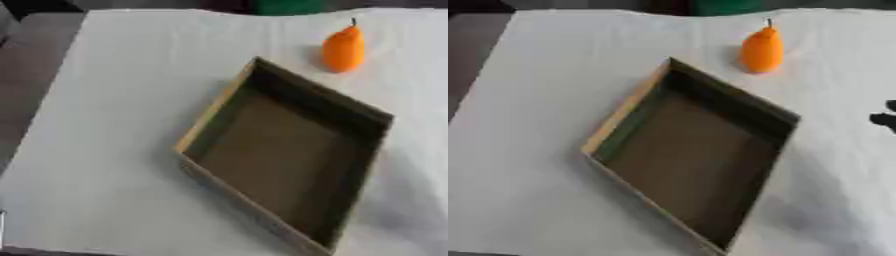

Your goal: Pick up objects on the table and place them in the box.

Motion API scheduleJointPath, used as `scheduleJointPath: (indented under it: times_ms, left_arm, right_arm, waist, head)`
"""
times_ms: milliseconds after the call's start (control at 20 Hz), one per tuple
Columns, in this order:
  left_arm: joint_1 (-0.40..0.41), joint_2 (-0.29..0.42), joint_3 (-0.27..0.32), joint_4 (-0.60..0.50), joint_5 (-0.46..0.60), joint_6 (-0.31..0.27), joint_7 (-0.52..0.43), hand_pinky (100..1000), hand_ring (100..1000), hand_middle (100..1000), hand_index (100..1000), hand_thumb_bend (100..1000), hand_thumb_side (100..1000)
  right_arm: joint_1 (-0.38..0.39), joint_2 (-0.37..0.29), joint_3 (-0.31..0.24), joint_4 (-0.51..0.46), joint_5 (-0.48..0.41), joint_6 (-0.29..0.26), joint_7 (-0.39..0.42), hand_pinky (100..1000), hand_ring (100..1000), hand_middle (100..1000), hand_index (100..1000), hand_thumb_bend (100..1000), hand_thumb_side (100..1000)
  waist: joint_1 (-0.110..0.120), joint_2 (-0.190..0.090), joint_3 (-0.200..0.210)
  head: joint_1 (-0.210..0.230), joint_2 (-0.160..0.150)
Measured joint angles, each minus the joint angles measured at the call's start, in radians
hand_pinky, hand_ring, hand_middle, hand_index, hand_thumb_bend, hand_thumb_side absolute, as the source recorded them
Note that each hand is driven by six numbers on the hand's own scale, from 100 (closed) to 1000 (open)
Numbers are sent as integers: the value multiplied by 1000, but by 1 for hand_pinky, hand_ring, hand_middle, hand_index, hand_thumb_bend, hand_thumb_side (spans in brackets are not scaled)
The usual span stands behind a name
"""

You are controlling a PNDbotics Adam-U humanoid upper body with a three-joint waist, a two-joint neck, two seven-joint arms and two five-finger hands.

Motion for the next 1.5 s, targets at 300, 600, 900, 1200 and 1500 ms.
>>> scheduleJointPath:
  times_ms: [300, 600, 900, 1200, 1500]
  left_arm:
    - [-1, 0, 0, 0, 0, 0, 0, 429, 580, 654, 639, 100, 747]
    - [-4, 0, 0, 0, 2, 0, -1, 429, 580, 654, 639, 100, 747]
    - [-4, 0, -1, 0, 2, 1, -5, 428, 580, 654, 640, 100, 747]
    - [1, 2, -2, 0, 2, 3, -11, 427, 581, 654, 641, 100, 747]
    - [9, 10, -10, 0, 4, 8, -18, 427, 580, 654, 643, 100, 747]
  right_arm:
    - [0, 0, 0, 0, 0, -3, 2, 886, 749, 785, 971, 100, 1000]
    - [1, -14, -7, 0, 2, -16, -20, 875, 764, 792, 969, 100, 1000]
    - [-6, -216, -50, 0, 26, -14, -146, 839, 792, 816, 976, 100, 1000]
    - [-80, -531, -66, 0, 116, 126, -243, 840, 823, 847, 988, 168, 1000]
    - [-262, -749, -17, 79, 115, 327, -175, 845, 840, 857, 993, 208, 1000]
  waist:
    - [-4, 3, 0]
    - [-6, 3, 2]
    - [-14, -8, 5]
    - [-19, -30, 20]
    - [-27, -39, 43]
  head:
    - [-15, -5]
    - [-25, -8]
    - [-33, -7]
    - [-52, 3]
    - [-84, 11]
